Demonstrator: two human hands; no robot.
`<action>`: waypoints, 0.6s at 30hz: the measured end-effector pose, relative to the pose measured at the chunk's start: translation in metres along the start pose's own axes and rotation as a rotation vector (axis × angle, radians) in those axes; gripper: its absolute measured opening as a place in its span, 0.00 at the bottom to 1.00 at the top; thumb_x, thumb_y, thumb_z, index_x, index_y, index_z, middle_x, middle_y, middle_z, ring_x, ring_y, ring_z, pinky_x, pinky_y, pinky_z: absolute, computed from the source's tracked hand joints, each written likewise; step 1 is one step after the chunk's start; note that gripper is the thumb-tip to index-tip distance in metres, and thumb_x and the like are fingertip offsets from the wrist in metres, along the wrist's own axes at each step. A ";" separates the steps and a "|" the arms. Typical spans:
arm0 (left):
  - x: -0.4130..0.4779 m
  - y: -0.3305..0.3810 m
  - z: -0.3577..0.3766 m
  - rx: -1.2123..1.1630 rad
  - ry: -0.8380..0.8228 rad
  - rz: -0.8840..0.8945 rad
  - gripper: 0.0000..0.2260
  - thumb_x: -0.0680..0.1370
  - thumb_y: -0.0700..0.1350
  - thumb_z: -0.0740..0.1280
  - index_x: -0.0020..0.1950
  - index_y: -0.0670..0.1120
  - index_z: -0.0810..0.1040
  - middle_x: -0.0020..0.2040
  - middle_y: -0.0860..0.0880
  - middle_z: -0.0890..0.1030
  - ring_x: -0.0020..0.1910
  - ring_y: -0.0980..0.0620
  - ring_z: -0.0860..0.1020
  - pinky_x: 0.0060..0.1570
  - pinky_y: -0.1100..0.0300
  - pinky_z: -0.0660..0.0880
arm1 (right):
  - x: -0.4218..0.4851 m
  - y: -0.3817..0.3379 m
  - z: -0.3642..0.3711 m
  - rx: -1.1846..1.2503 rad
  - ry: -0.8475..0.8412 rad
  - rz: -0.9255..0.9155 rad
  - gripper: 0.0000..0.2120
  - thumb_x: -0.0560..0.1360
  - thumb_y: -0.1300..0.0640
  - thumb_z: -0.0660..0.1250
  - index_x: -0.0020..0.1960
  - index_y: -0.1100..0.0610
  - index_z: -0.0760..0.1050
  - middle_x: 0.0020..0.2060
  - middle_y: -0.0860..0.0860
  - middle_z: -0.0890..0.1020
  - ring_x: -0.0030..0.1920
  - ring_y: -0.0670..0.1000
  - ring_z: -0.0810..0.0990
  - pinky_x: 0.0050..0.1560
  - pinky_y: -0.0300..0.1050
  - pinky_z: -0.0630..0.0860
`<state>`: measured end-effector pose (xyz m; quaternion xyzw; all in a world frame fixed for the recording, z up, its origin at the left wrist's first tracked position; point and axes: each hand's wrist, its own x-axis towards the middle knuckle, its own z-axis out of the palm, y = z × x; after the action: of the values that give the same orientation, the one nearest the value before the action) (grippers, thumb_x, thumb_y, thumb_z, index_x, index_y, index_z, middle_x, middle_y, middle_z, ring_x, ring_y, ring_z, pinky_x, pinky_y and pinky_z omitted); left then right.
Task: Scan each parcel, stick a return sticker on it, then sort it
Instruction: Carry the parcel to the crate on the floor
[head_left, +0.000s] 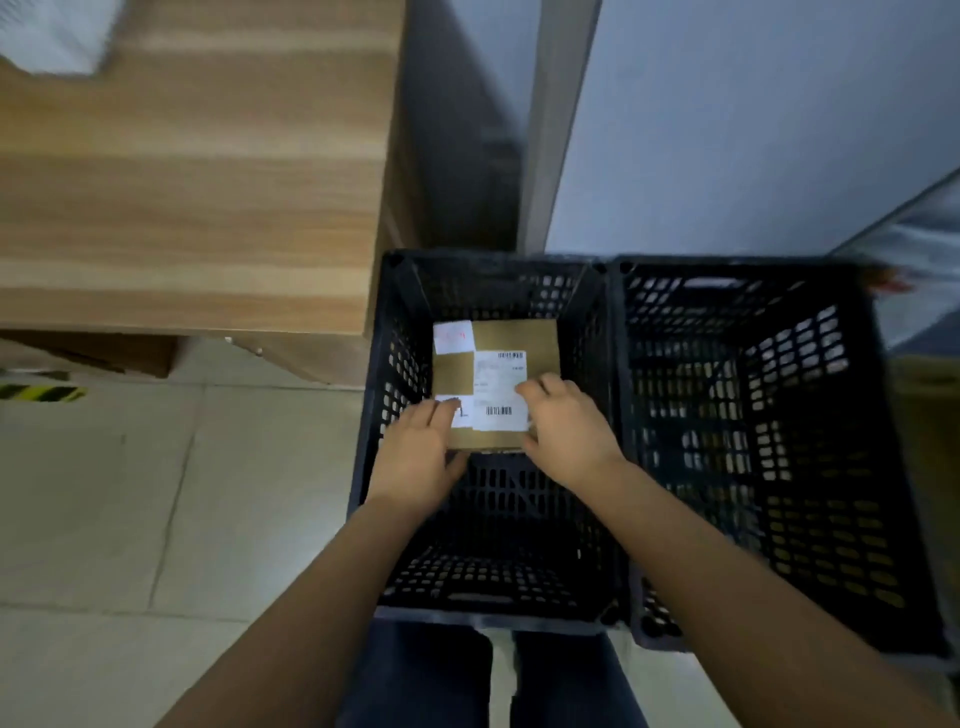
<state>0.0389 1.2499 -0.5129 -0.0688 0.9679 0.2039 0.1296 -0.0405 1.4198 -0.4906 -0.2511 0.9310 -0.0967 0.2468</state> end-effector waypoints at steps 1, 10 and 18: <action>-0.010 0.008 -0.013 0.018 0.046 0.007 0.24 0.75 0.47 0.69 0.69 0.45 0.71 0.62 0.46 0.75 0.60 0.44 0.72 0.59 0.52 0.69 | -0.008 -0.006 -0.015 -0.023 0.017 -0.037 0.24 0.76 0.56 0.66 0.71 0.56 0.64 0.62 0.55 0.70 0.61 0.56 0.70 0.59 0.49 0.70; -0.105 0.027 -0.105 0.141 0.436 -0.027 0.20 0.68 0.46 0.76 0.58 0.45 0.78 0.48 0.49 0.80 0.47 0.46 0.79 0.44 0.54 0.75 | -0.066 -0.092 -0.097 -0.075 0.136 -0.338 0.24 0.78 0.55 0.66 0.71 0.55 0.65 0.64 0.52 0.69 0.64 0.54 0.68 0.62 0.47 0.69; -0.192 -0.038 -0.170 0.202 0.638 -0.185 0.19 0.69 0.47 0.76 0.58 0.45 0.78 0.48 0.49 0.80 0.48 0.46 0.78 0.45 0.54 0.75 | -0.084 -0.218 -0.110 -0.175 0.218 -0.594 0.20 0.77 0.55 0.65 0.68 0.55 0.69 0.62 0.52 0.71 0.63 0.54 0.69 0.62 0.47 0.68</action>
<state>0.1918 1.1609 -0.3240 -0.2034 0.9646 0.0629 -0.1557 0.0585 1.2829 -0.2949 -0.5199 0.8429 -0.1106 0.0841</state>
